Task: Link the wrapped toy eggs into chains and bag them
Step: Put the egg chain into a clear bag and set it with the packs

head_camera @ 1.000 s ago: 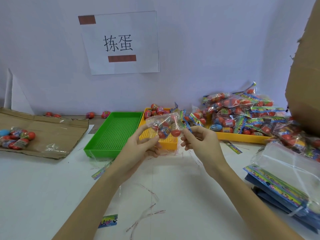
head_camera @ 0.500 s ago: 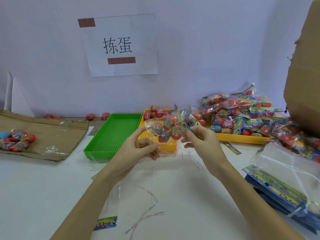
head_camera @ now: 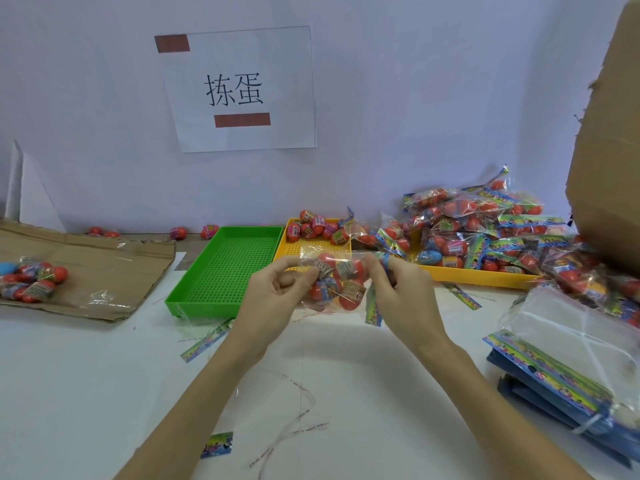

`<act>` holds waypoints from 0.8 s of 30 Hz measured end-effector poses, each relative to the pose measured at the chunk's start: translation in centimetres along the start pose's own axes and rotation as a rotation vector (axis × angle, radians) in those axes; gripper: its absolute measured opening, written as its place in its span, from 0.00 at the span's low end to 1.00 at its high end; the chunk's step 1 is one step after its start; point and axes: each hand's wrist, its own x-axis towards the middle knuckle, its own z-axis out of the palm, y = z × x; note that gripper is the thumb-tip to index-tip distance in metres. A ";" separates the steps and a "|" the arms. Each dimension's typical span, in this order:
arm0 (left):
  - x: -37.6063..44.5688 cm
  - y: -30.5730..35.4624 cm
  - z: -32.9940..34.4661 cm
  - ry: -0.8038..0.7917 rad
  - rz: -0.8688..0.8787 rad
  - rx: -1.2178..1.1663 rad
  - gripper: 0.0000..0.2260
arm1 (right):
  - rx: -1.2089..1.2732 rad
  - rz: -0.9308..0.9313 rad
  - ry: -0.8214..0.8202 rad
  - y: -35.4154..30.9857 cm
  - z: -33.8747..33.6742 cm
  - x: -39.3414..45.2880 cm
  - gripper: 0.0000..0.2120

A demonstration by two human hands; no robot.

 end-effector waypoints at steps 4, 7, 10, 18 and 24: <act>0.2 0.0 -0.5 -0.002 -0.064 -0.014 0.15 | -0.016 -0.069 0.042 0.3 -0.1 0.2 0.21; 0.2 0.1 -0.5 -0.001 -0.129 -0.048 0.15 | 0.008 -0.049 0.022 0.4 -0.1 0.2 0.22; 0.2 0.2 -0.5 0.039 -0.138 -0.094 0.14 | 0.022 -0.056 0.008 0.4 -0.3 0.3 0.23; 0.6 0.2 -0.2 0.154 -0.314 -0.457 0.10 | 0.061 -0.063 -0.091 0.3 -0.4 0.5 0.22; 0.4 0.5 -0.4 0.373 -0.094 -0.349 0.04 | 0.055 0.180 -0.118 -0.1 -0.5 0.2 0.19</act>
